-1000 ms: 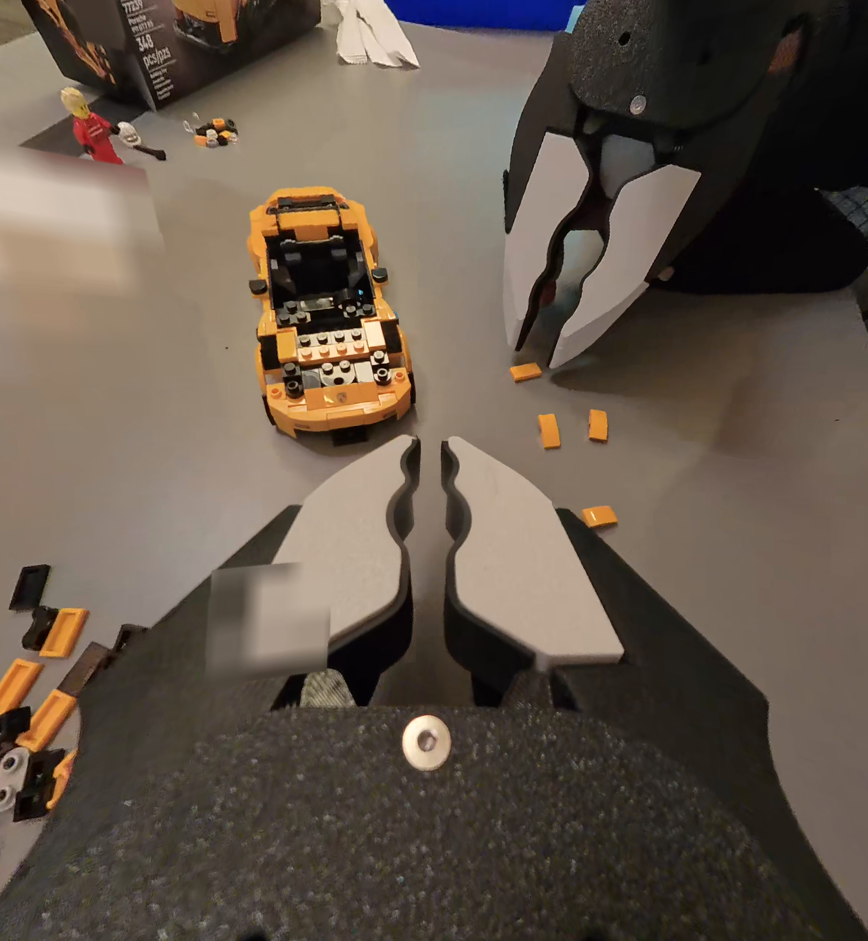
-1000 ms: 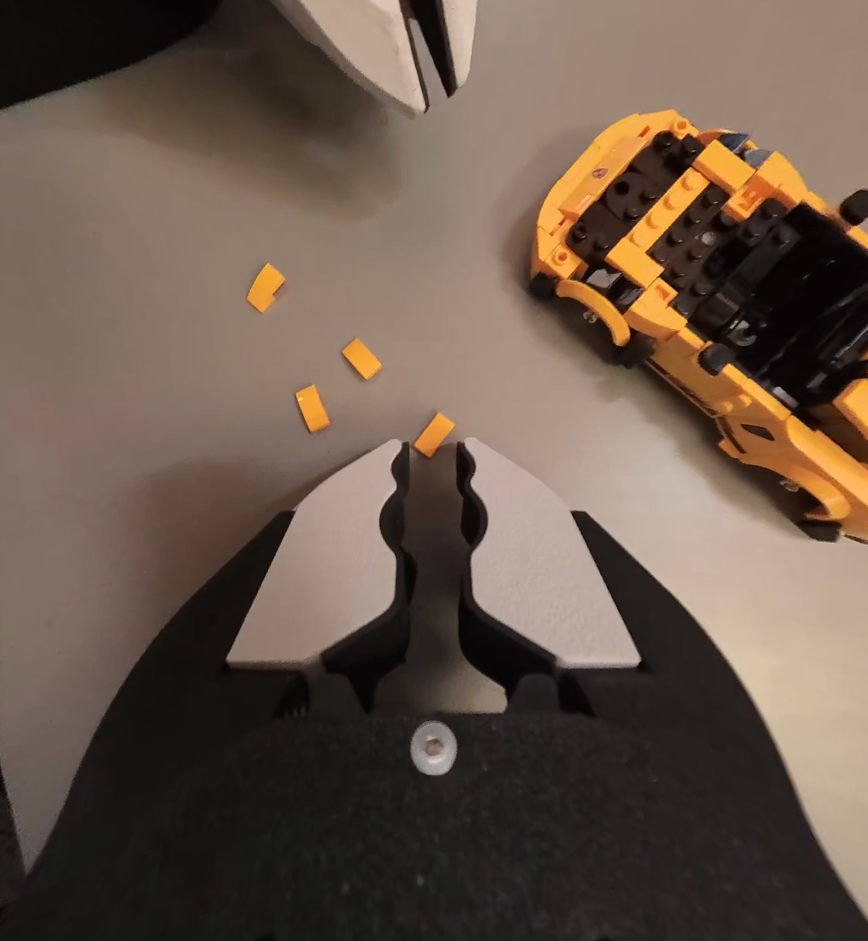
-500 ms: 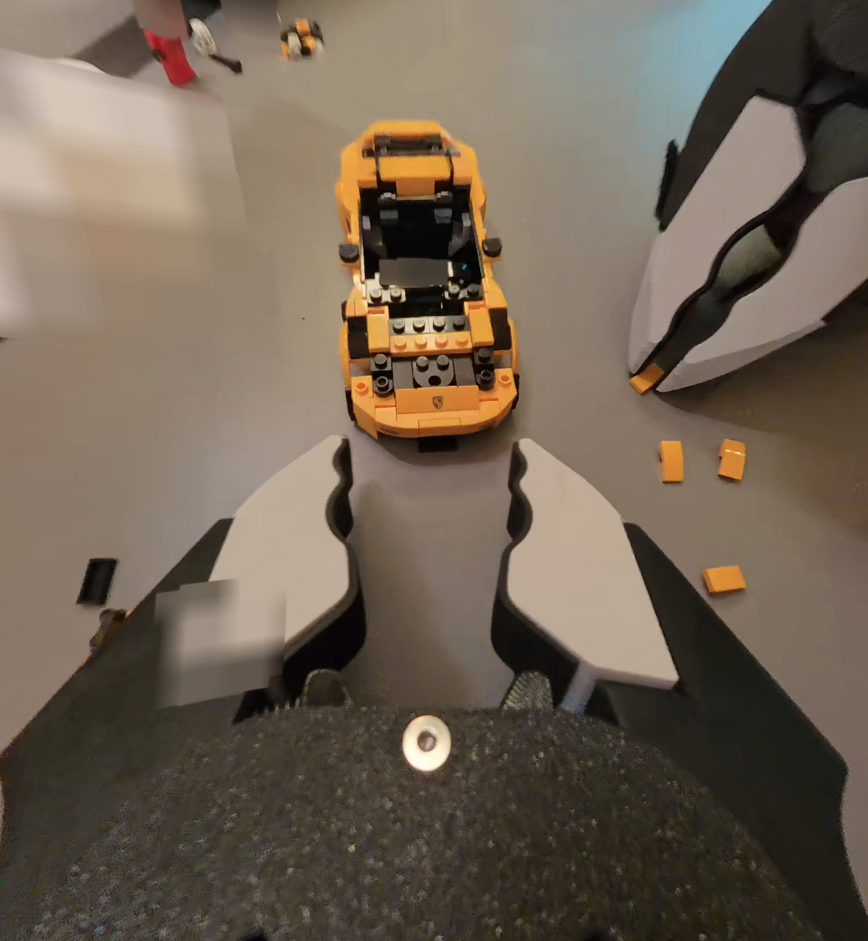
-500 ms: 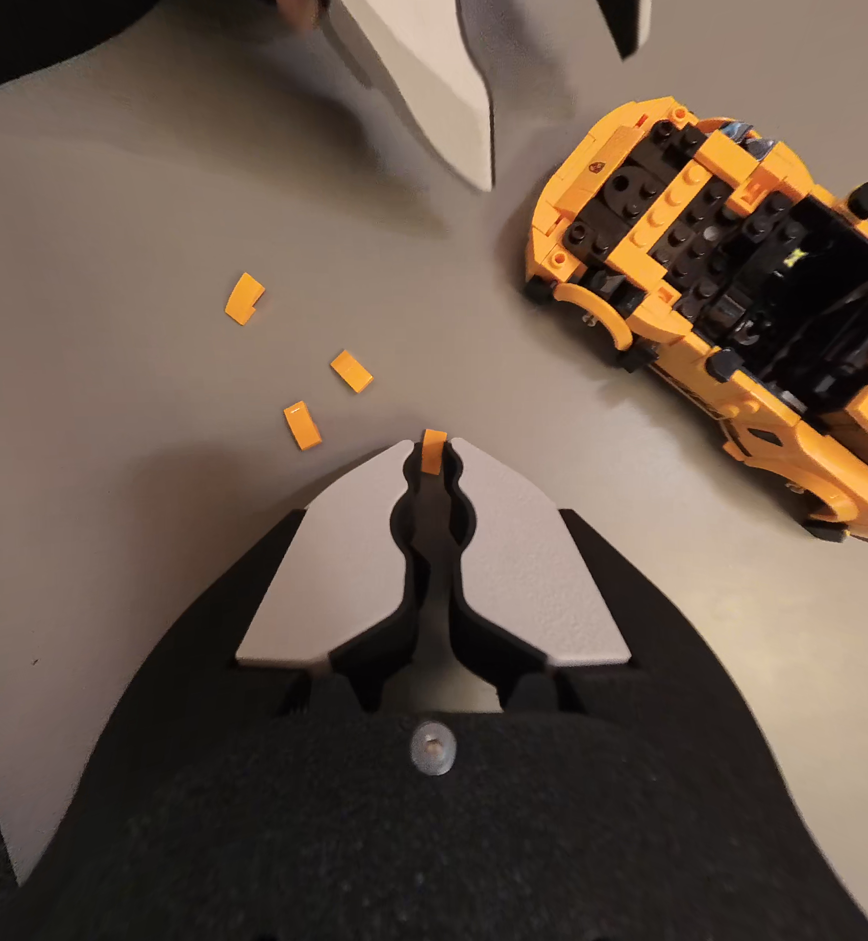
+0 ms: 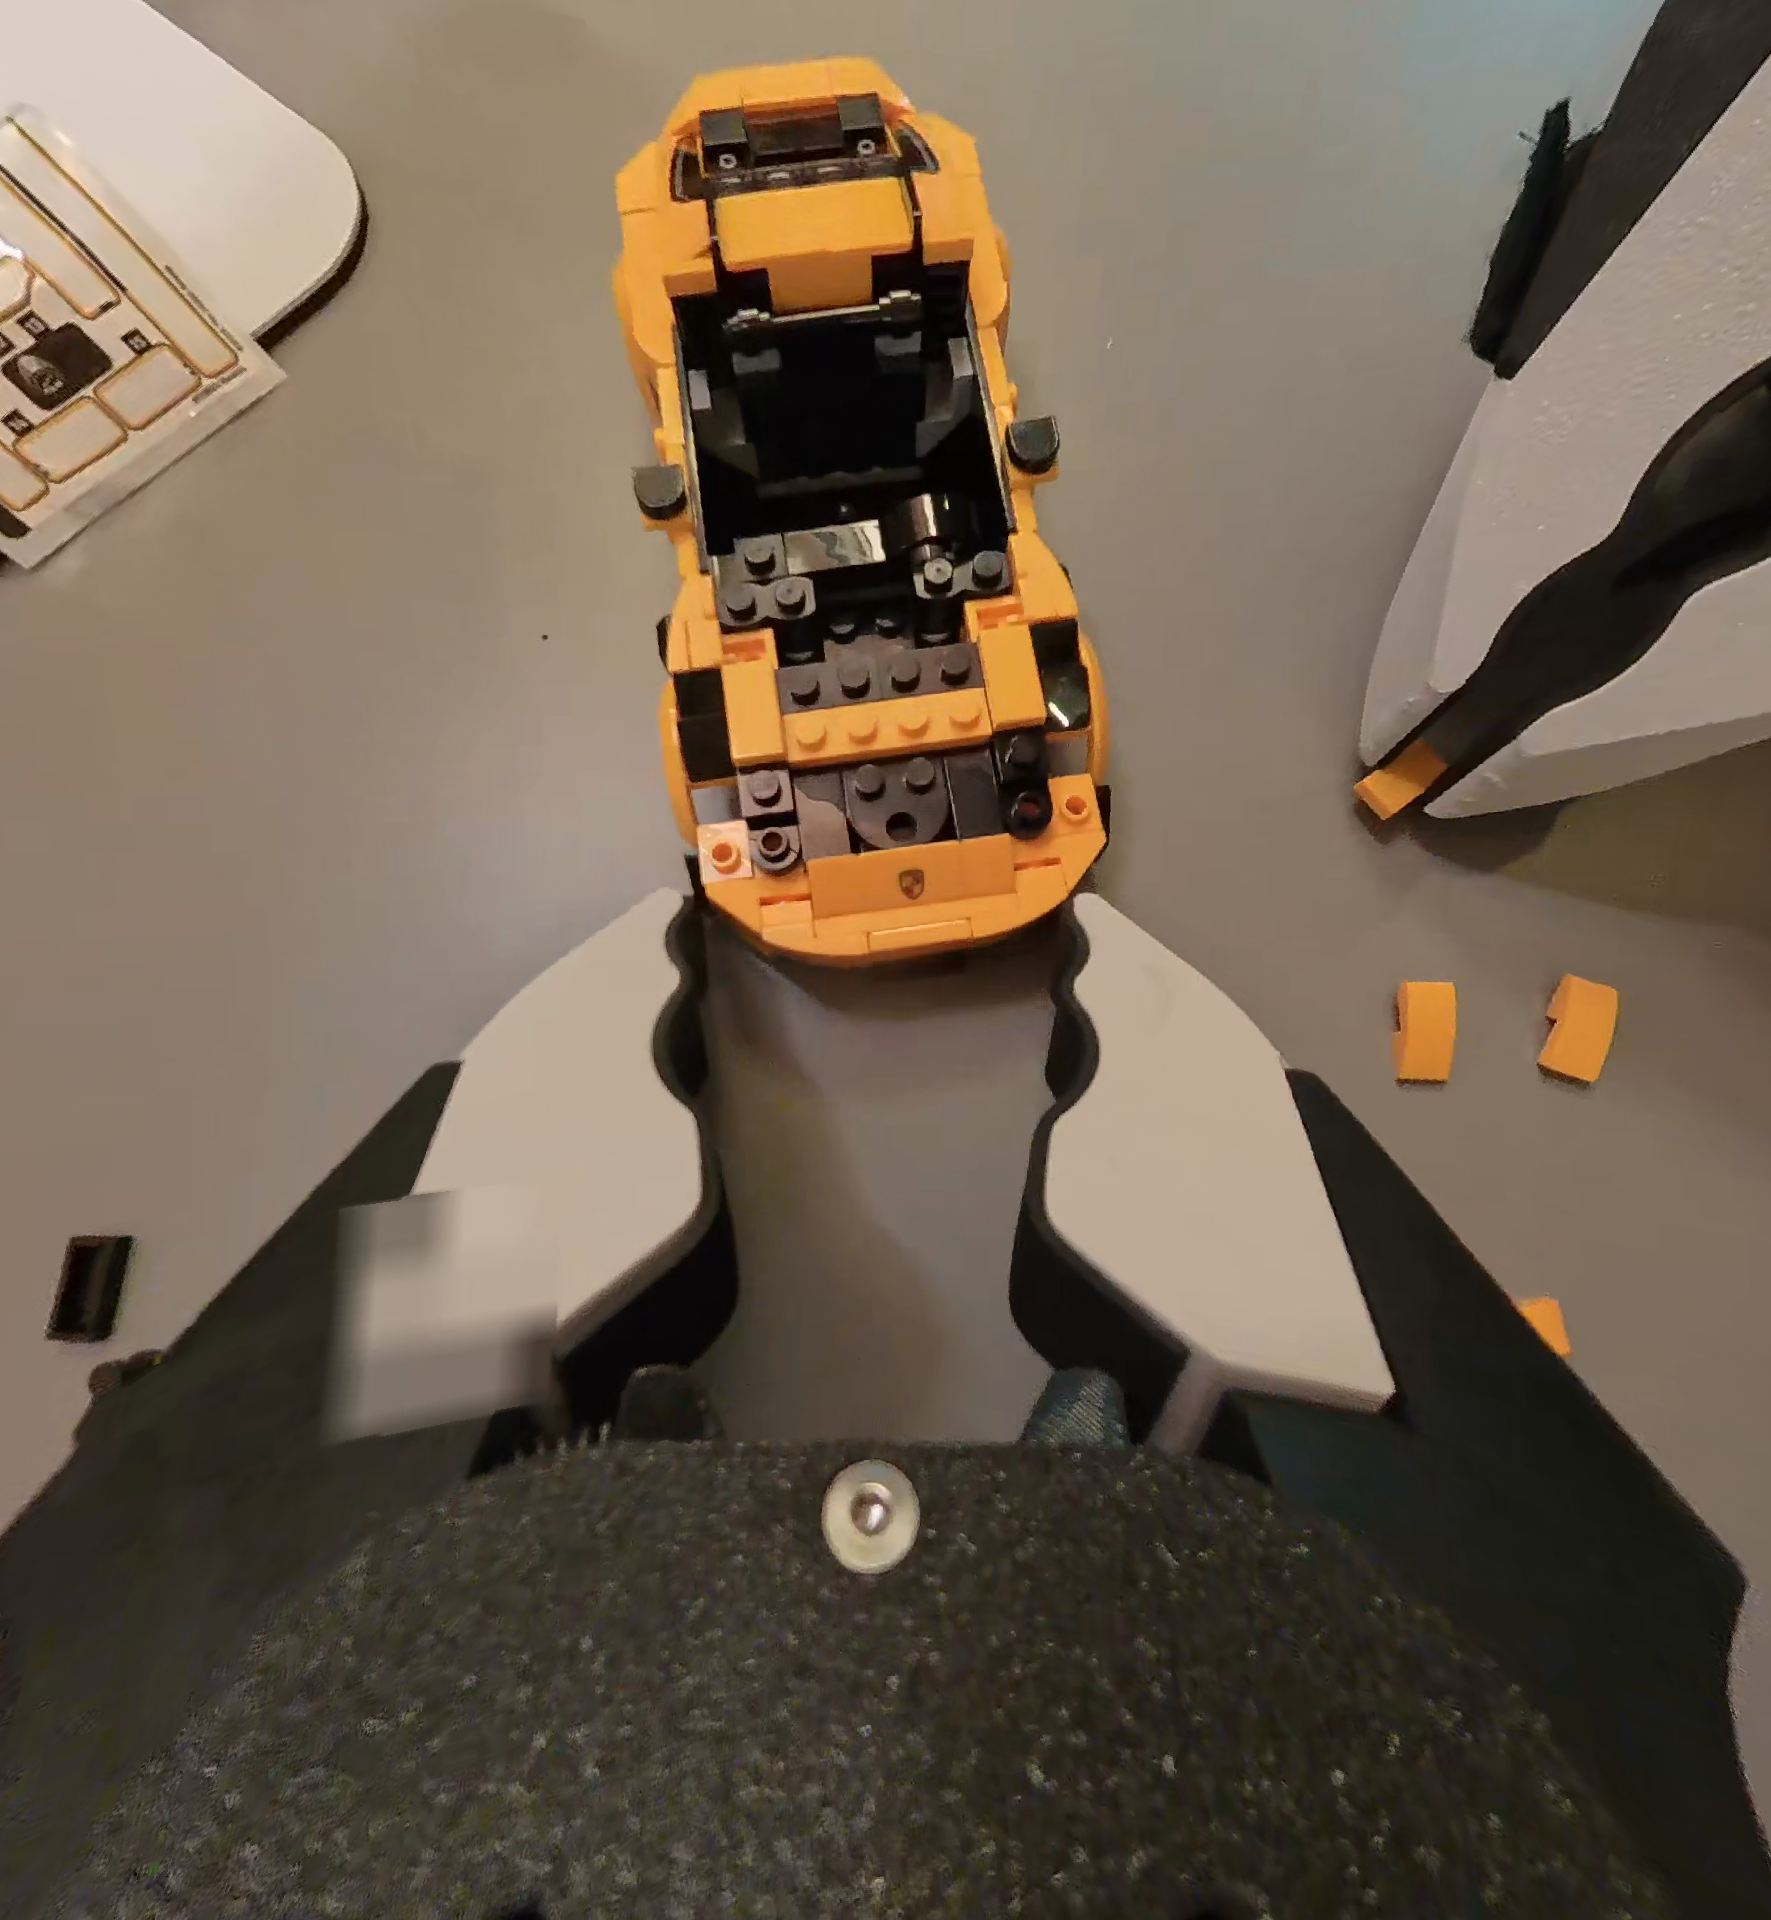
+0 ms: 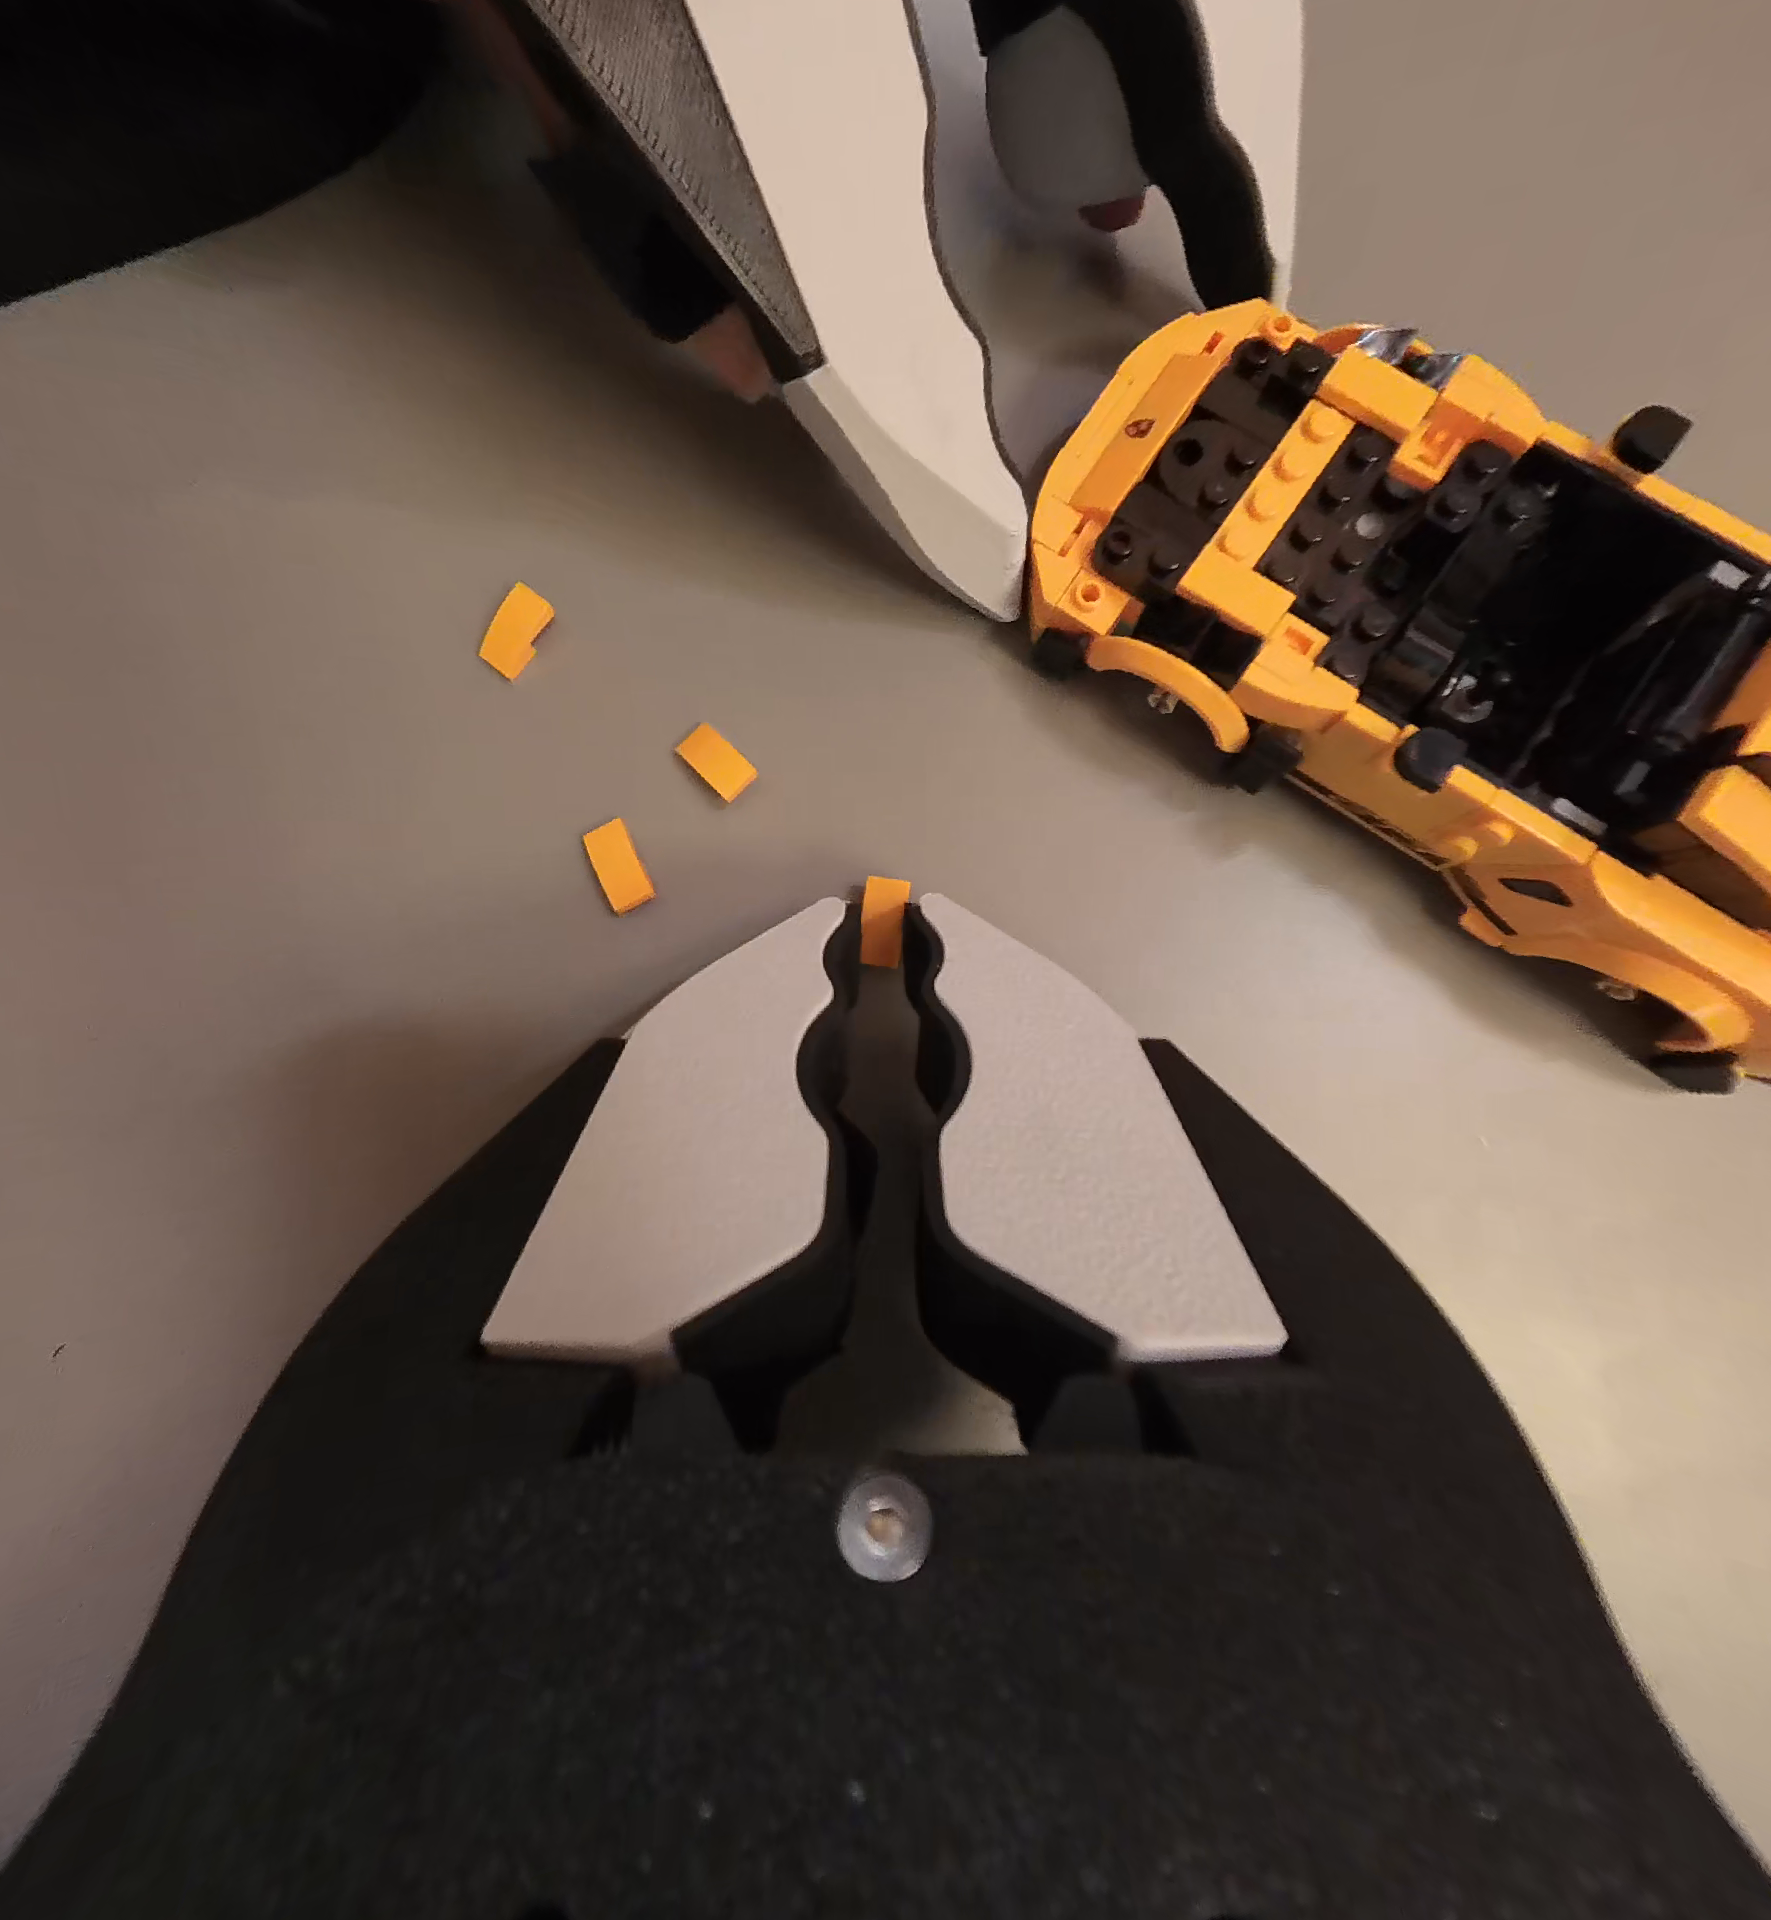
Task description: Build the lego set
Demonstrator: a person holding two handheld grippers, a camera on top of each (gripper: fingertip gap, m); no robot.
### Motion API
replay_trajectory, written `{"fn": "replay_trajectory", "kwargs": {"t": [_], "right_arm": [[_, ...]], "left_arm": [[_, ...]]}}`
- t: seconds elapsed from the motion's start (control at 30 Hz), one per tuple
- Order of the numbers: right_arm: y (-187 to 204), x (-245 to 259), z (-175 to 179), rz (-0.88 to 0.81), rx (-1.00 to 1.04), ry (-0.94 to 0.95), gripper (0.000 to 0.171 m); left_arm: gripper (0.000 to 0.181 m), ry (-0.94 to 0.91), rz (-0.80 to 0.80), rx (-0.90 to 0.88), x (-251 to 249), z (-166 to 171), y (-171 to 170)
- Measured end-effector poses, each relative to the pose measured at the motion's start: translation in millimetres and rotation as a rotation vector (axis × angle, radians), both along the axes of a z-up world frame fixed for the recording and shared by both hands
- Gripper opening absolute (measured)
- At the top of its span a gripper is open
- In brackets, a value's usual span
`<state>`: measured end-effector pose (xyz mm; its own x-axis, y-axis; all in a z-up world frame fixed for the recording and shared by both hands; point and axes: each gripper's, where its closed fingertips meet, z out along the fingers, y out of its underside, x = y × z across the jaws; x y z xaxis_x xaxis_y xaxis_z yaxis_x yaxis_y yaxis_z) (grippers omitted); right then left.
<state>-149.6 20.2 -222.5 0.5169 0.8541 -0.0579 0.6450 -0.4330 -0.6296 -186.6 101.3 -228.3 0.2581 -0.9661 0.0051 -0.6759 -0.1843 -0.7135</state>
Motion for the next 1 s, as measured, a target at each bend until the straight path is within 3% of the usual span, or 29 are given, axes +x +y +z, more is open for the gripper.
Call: {"fn": "replay_trajectory", "kwargs": {"t": [0.33,0.47,0.53,0.7,0.87,1.0], "right_arm": [[8.2,10.6,3.2,-0.060,0.010,0.035,0.007],[10.7,14.1,2.8,-0.079,0.006,0.038,0.007],[11.4,16.3,3.2,-0.086,0.010,0.034,0.007],[17.4,23.1,13.5,-0.122,0.016,0.058,0.007],[29.0,24.7,29.9,-0.110,0.028,0.028,0.007],[41.6,17.3,37.4,-0.073,-0.005,-0.041,0.007]], "left_arm": [[0.062,0.042,0.269,-0.011,-11.1,0.0,-17.8],[0.063,-0.008,0.221,-0.096,-6.4,4.0,-41.7],[0.054,-0.060,0.158,-0.159,-4.4,11.0,-52.5],[0.050,-0.124,0.092,-0.212,-12.5,28.1,-35.4],[0.041,-0.090,-0.024,-0.150,-11.6,22.5,-6.5],[0.030,-0.158,-0.136,-0.151,-2.6,19.7,-13.3]]}}
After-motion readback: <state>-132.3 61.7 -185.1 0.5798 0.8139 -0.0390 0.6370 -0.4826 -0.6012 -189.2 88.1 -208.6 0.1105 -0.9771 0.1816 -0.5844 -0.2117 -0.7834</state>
